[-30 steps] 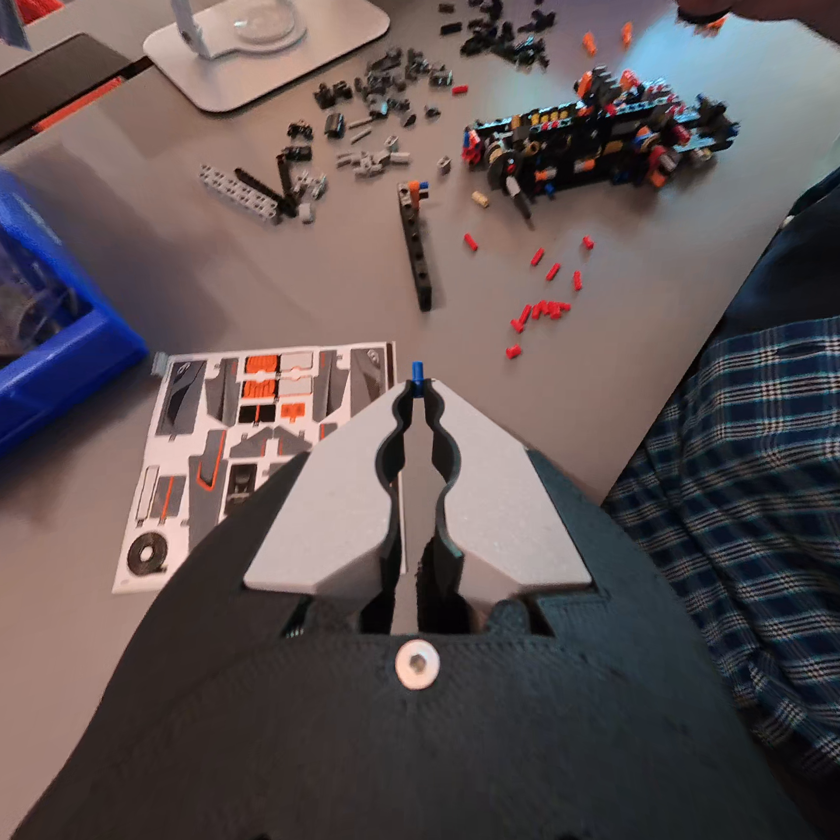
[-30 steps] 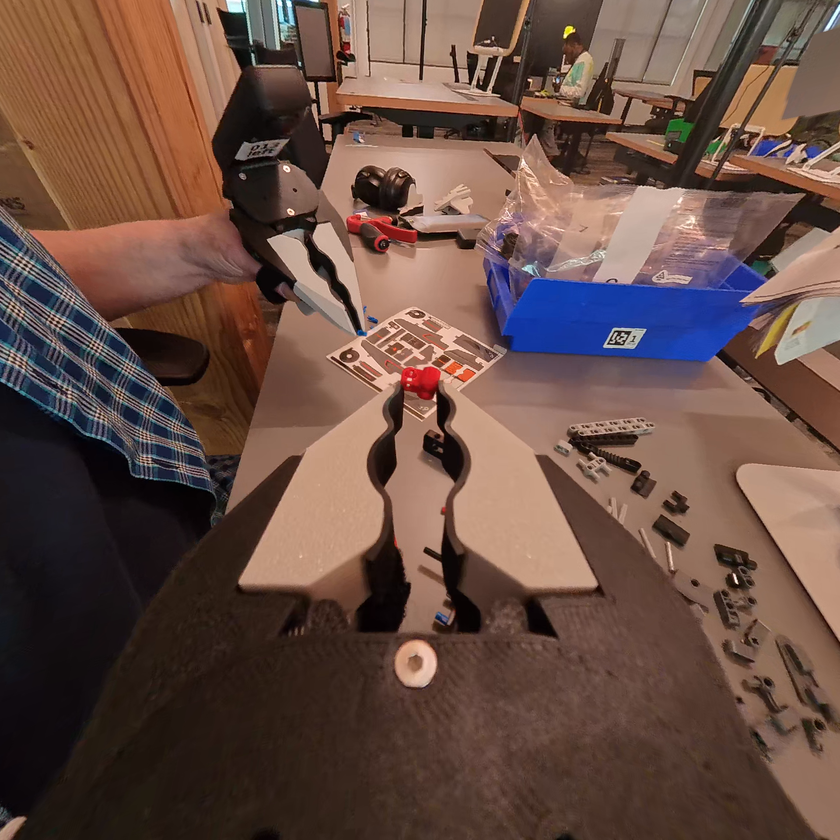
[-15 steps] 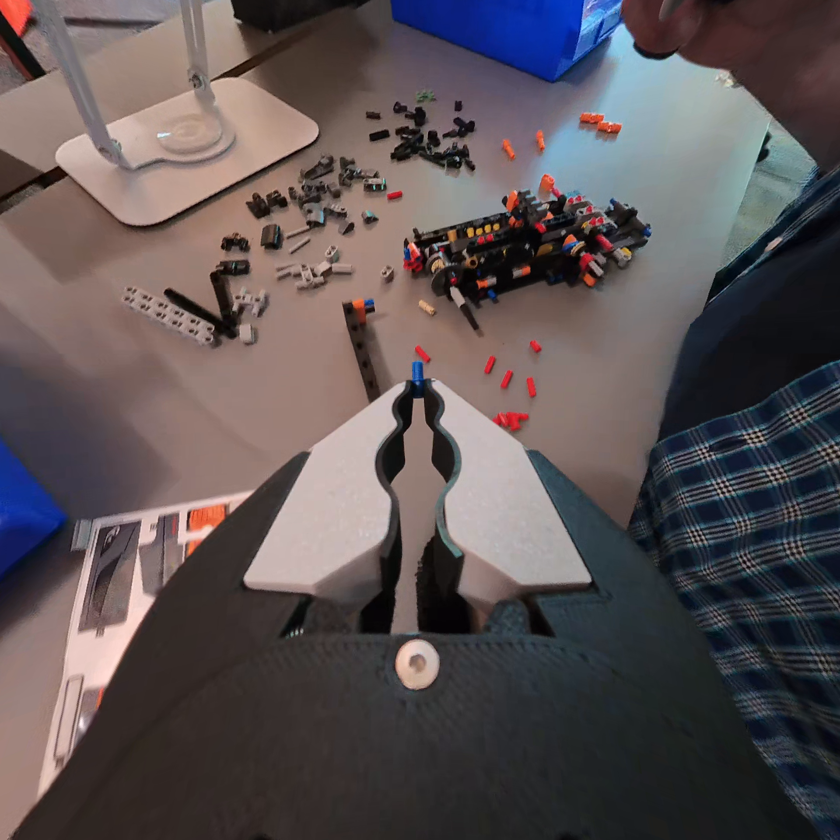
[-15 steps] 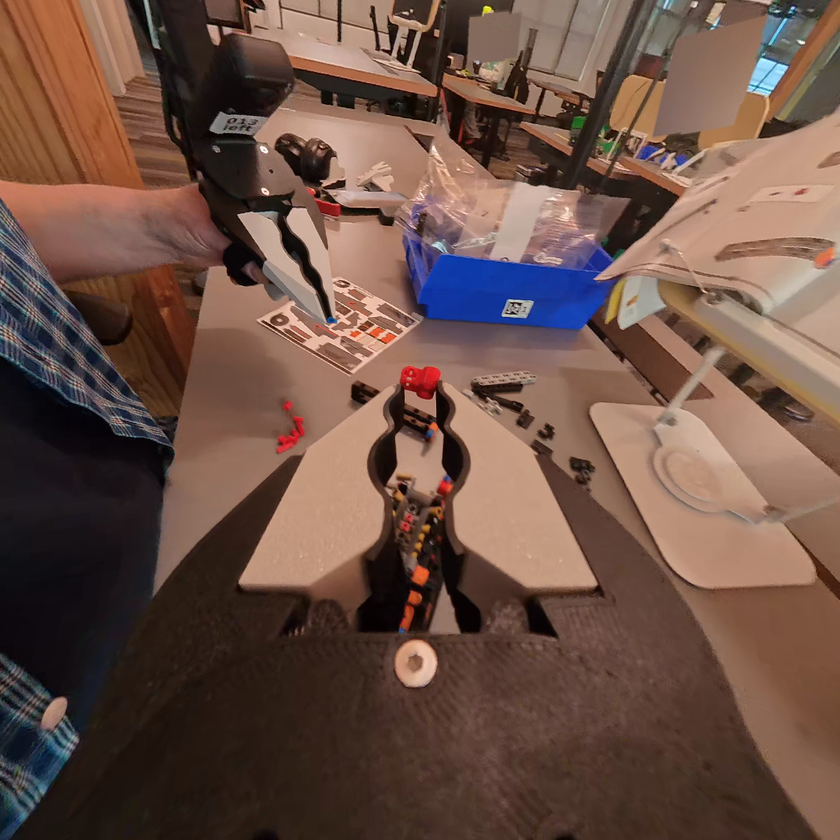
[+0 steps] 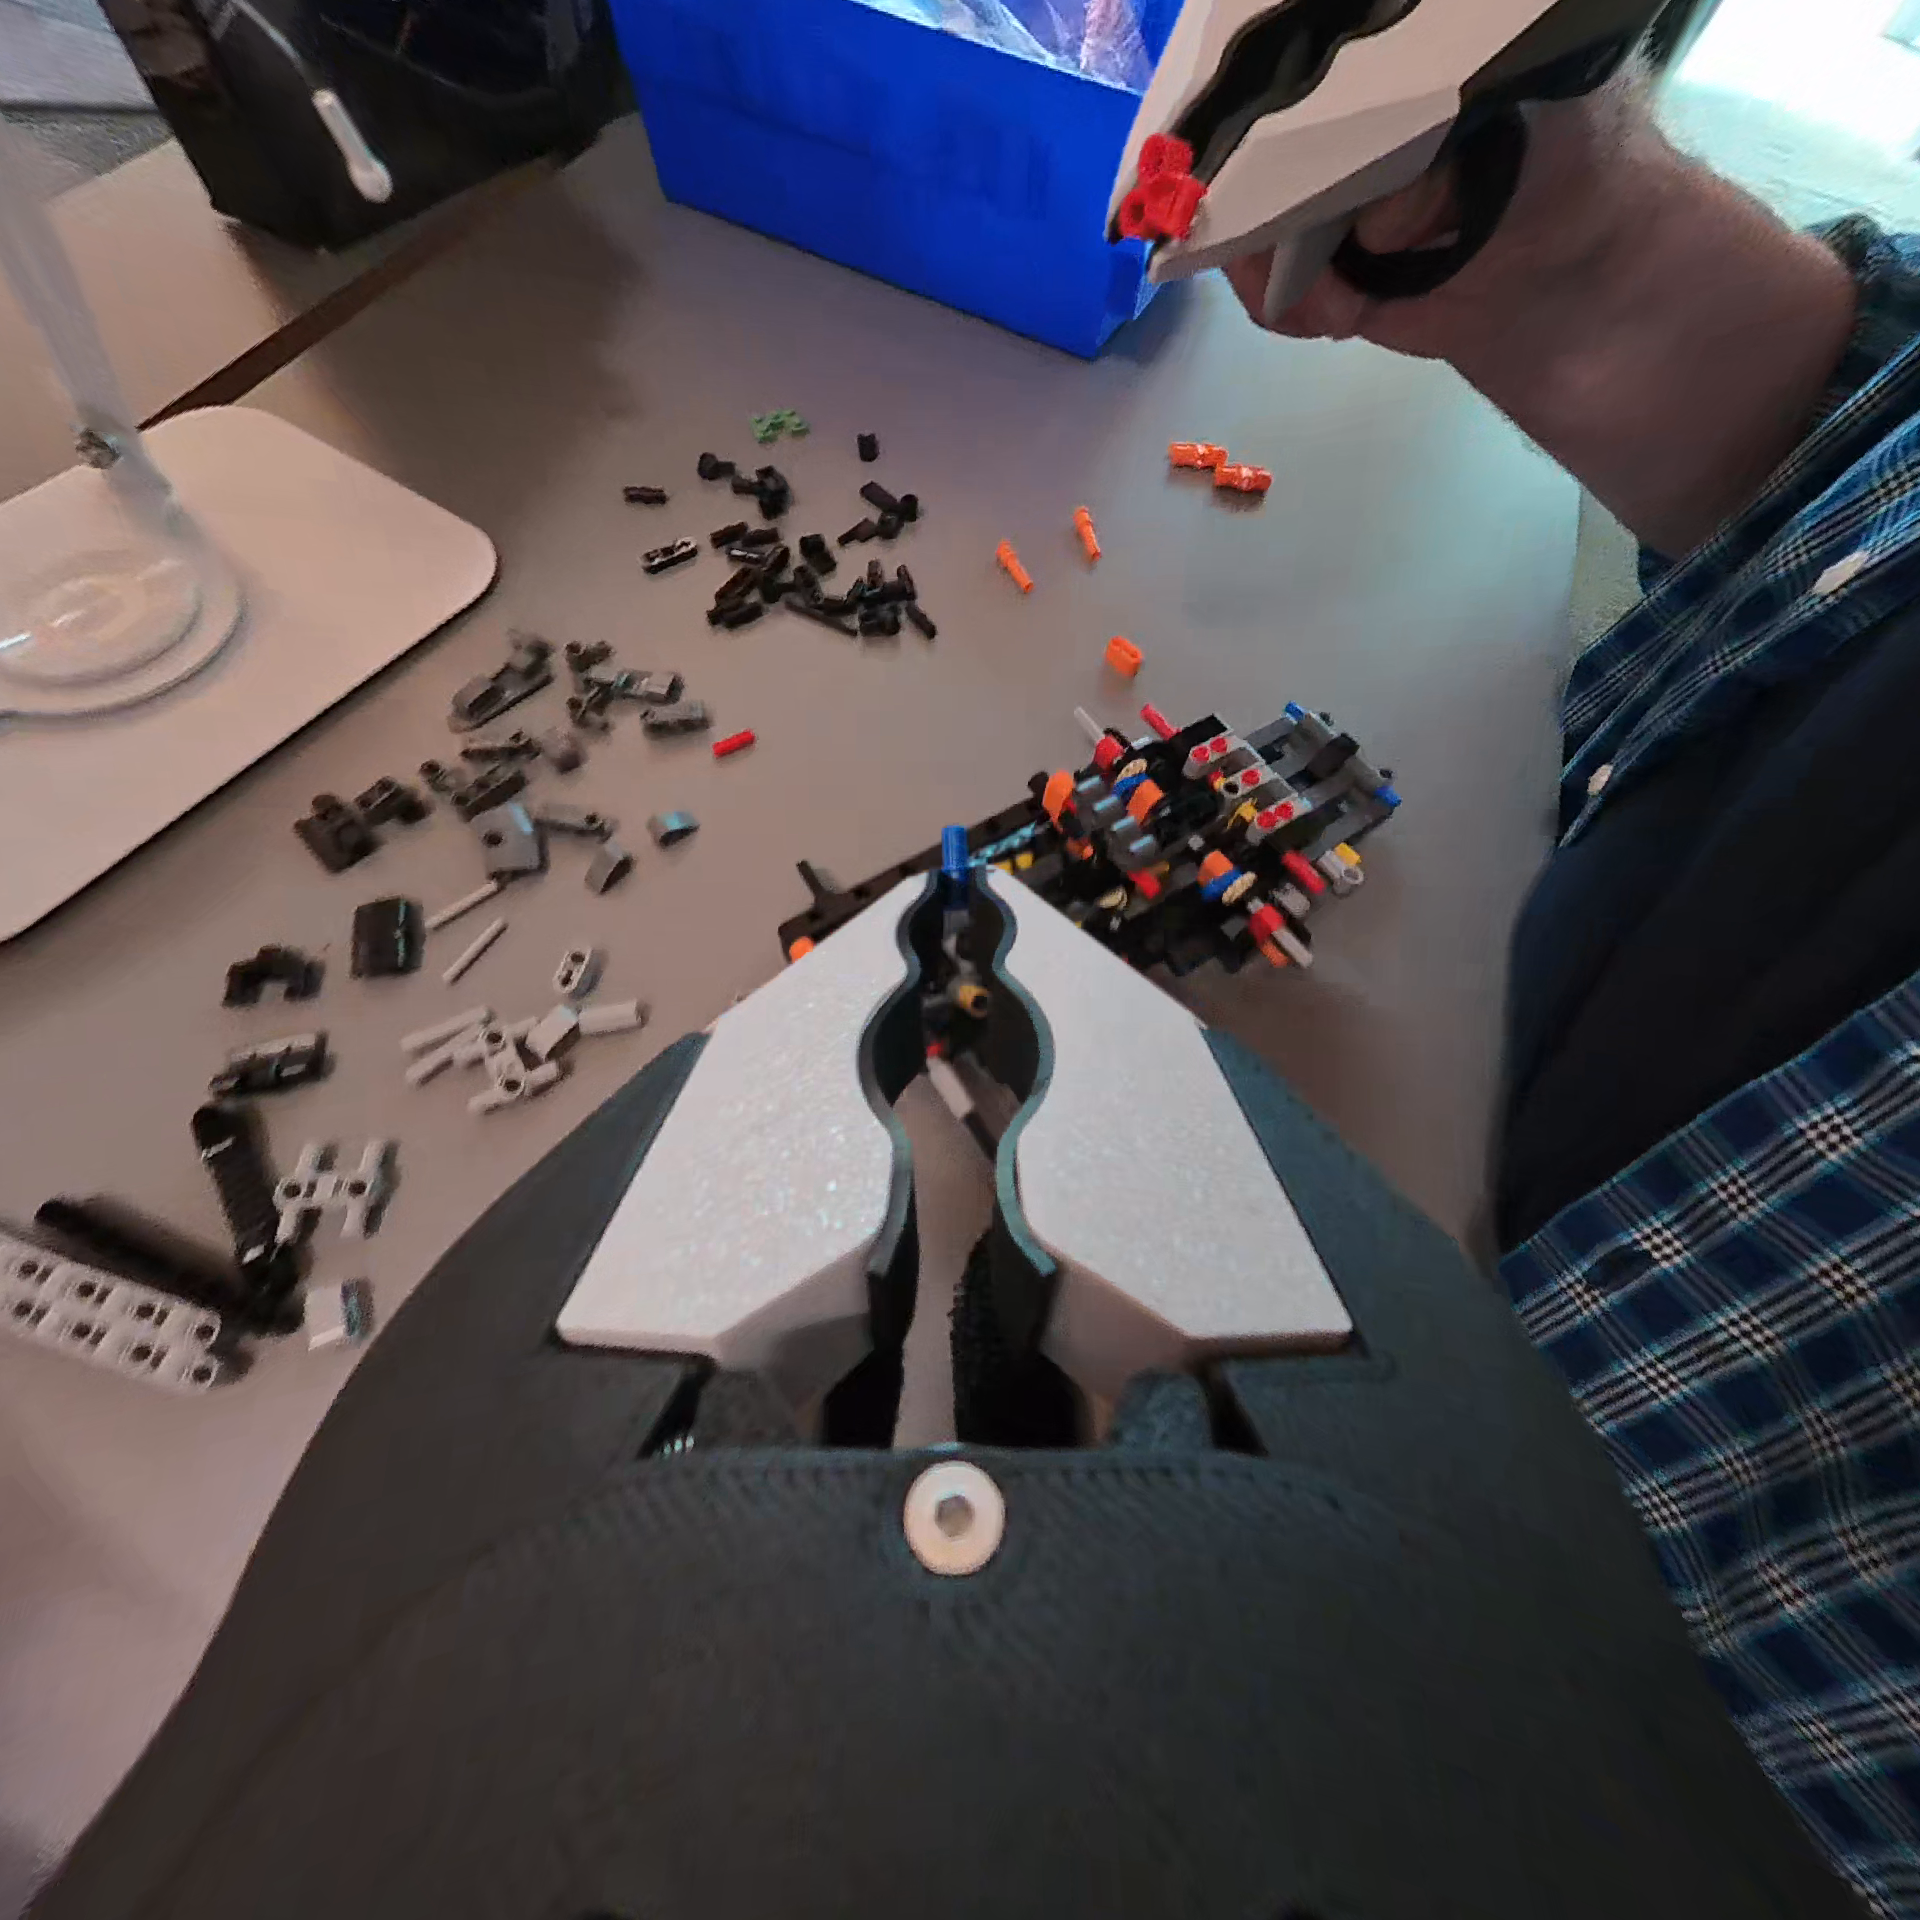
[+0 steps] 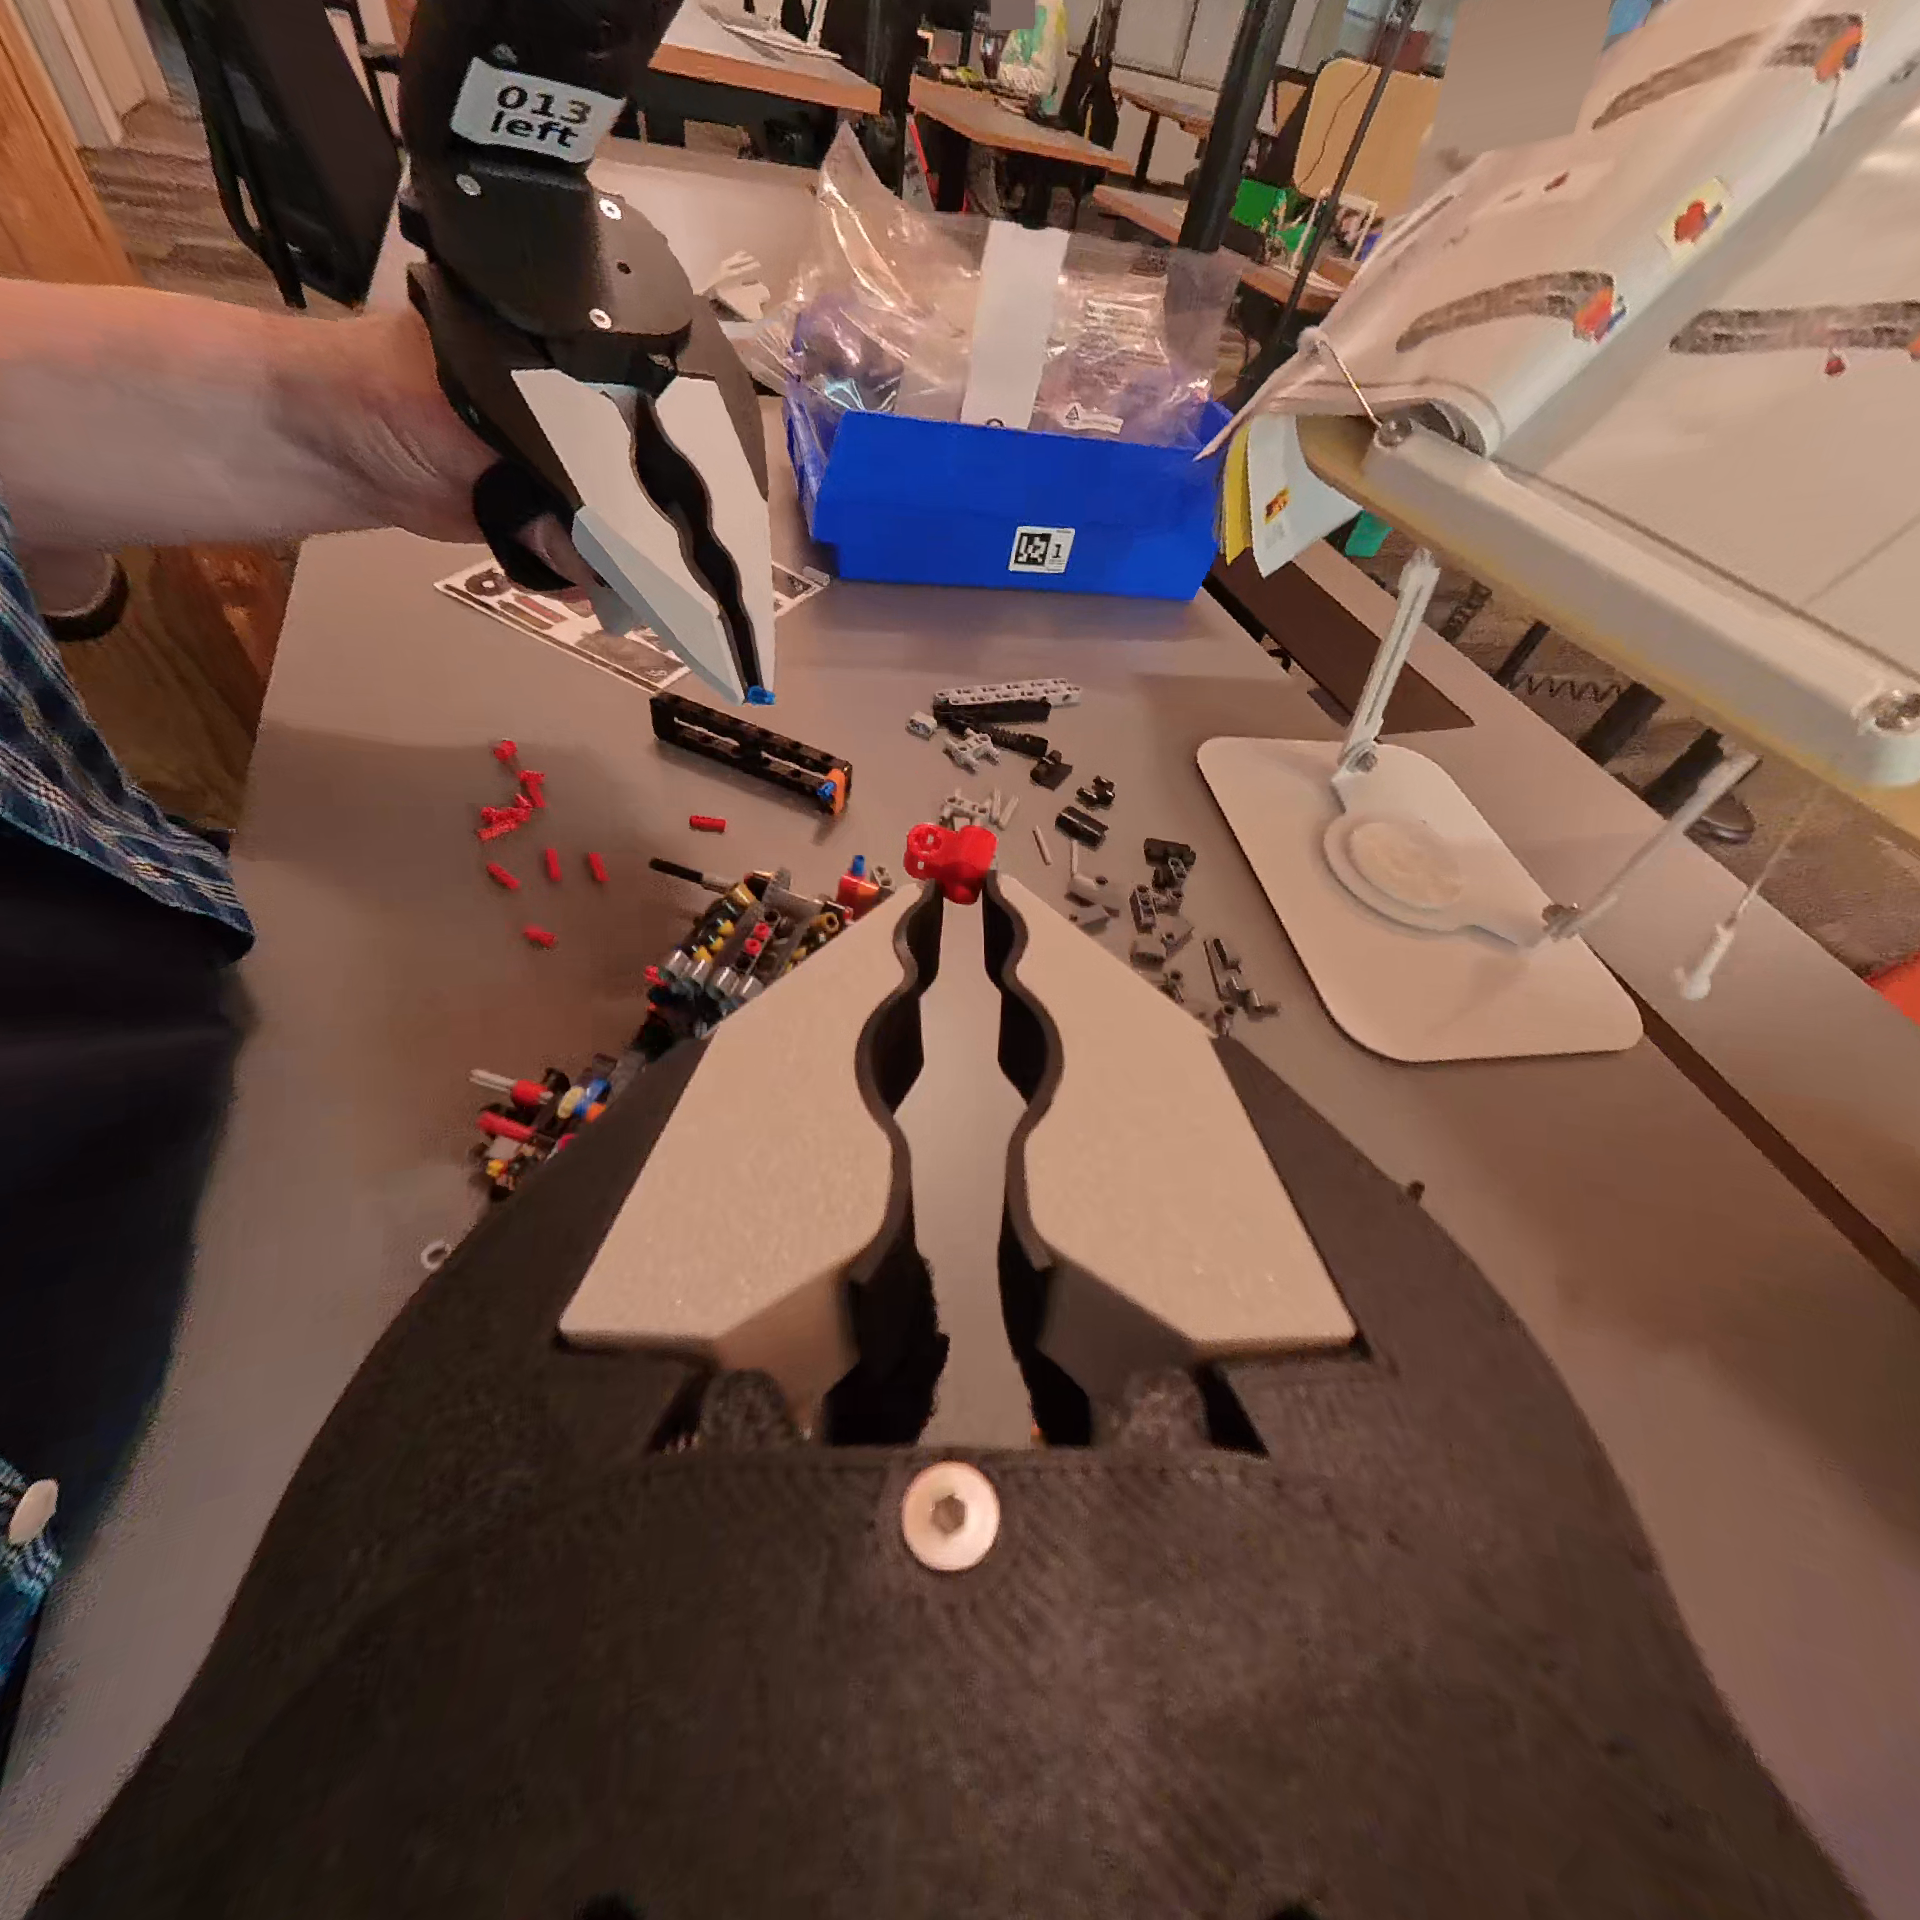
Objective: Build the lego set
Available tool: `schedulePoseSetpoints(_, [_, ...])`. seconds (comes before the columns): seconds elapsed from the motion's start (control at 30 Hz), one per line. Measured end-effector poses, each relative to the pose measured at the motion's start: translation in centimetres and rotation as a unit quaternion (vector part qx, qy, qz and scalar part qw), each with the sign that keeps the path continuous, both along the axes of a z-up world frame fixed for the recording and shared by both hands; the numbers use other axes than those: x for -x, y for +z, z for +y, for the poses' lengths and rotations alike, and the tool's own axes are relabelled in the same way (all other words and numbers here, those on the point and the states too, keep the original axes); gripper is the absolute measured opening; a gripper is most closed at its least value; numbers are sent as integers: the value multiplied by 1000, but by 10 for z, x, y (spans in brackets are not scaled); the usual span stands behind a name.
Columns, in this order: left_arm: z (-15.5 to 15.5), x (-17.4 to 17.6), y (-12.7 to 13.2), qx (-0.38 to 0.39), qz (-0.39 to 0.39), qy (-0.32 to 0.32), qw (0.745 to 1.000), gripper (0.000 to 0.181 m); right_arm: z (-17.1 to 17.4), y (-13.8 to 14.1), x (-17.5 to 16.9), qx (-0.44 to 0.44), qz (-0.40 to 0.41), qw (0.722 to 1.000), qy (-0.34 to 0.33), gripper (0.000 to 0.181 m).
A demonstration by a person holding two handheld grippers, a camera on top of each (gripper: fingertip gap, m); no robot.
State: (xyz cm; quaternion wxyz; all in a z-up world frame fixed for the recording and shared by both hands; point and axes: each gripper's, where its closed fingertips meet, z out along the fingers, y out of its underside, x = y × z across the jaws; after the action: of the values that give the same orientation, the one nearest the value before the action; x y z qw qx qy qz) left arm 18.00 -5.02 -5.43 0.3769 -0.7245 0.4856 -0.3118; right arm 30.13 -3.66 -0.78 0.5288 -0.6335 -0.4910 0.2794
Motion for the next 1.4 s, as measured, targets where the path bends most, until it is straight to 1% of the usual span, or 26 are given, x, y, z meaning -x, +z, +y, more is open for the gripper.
schedulePoseSetpoints(0.27, [16,-45,-1,6,1,-33,999,4,11,-17,-28,12,32,999,-12,5])
schedulePoseSetpoints(0.4, [23,-58,-2,16,-4,-42,999,4,16,-25,-35,13,35,999,-20,5])
schedulePoseSetpoints(0.57, [31,-70,-4,31,-19,-52,998,4,19,-27,-45,12,42,999,-30,5])
schedulePoseSetpoints(0.7, [36,-79,-5,35,-23,-61,997,4,19,-27,-46,15,46,998,-31,5])
schedulePoseSetpoints(1.0, [40,-89,-13,40,-16,-74,996,4,21,-33,-49,13,33,998,-42,5])
schedulePoseSetpoints(1.4, [41,-93,-9,34,-21,-76,996,4,24,-39,-49,16,26,998,-46,5])
